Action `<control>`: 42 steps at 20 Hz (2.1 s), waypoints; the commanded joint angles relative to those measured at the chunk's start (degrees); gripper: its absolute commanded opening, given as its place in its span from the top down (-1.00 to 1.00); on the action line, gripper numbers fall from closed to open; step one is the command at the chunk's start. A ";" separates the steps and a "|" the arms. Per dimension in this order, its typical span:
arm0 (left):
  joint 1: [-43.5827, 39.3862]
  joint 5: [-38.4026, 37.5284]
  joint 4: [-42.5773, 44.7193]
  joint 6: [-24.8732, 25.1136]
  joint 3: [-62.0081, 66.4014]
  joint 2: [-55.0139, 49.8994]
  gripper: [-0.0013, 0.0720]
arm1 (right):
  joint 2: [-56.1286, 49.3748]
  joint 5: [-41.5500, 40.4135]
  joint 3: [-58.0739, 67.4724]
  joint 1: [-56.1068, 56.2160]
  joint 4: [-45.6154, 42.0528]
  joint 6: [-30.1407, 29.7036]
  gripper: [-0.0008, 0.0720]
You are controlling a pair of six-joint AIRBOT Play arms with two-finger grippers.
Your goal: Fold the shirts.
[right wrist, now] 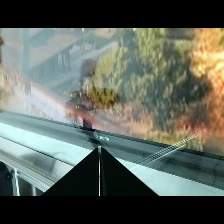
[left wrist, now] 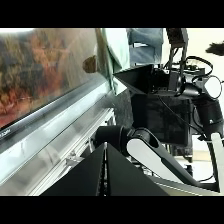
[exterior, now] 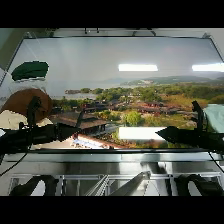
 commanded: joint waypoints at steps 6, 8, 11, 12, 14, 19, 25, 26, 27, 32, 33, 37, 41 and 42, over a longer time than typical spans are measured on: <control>2.43 2.47 0.22 -0.07 5.38 0.57 0.96 | 0.00 0.04 -0.02 0.04 -0.02 0.04 0.93; 9.16 5.70 3.41 -0.24 15.45 -0.76 0.07 | 0.00 0.04 -0.02 0.04 -0.02 0.04 0.93; 19.74 10.16 12.24 -1.16 34.05 -7.82 -0.88 | 0.00 0.04 -0.02 0.04 -0.02 0.02 0.93; 22.08 12.87 15.72 -2.14 40.52 -11.45 -1.00 | 0.00 0.04 -0.02 0.02 -0.02 0.04 0.93; 24.02 16.28 19.15 -2.10 52.59 -20.37 -1.00 | 0.00 0.02 -0.02 0.04 -0.02 0.04 0.93; 19.39 22.67 31.89 -4.37 84.24 -50.69 -1.00 | 0.00 -0.11 -0.02 0.04 -0.02 0.04 0.93; 14.14 40.02 44.89 -12.55 95.25 -75.01 -1.00 | 0.00 -1.95 -0.02 0.04 0.39 0.02 0.93; 14.10 46.03 44.92 -12.55 91.86 -75.34 -0.97 | 0.00 -2.08 -0.02 0.04 0.44 0.02 0.93; 13.81 49.44 45.05 -12.52 90.05 -76.24 -0.97 | 0.00 -2.05 -0.02 0.04 0.39 0.02 0.93; 13.88 44.59 45.09 -12.48 96.10 -84.72 -0.92 | 0.00 -2.14 -0.04 0.04 0.85 0.00 0.93; 13.88 43.67 45.05 -12.52 96.43 -85.26 -0.53 | 0.00 -2.08 -0.02 0.04 0.83 0.02 0.93; 13.88 40.44 42.21 -12.52 94.99 -82.68 0.88 | 0.00 -2.10 -0.04 0.04 0.81 -0.17 0.93; 12.20 34.03 20.70 -2.75 94.99 -73.33 0.88 | 0.00 -2.89 -0.04 0.04 0.81 -1.29 0.93; 11.17 30.60 12.72 0.55 94.99 -70.31 0.88 | 0.00 -3.37 -0.04 0.04 0.85 -1.25 0.93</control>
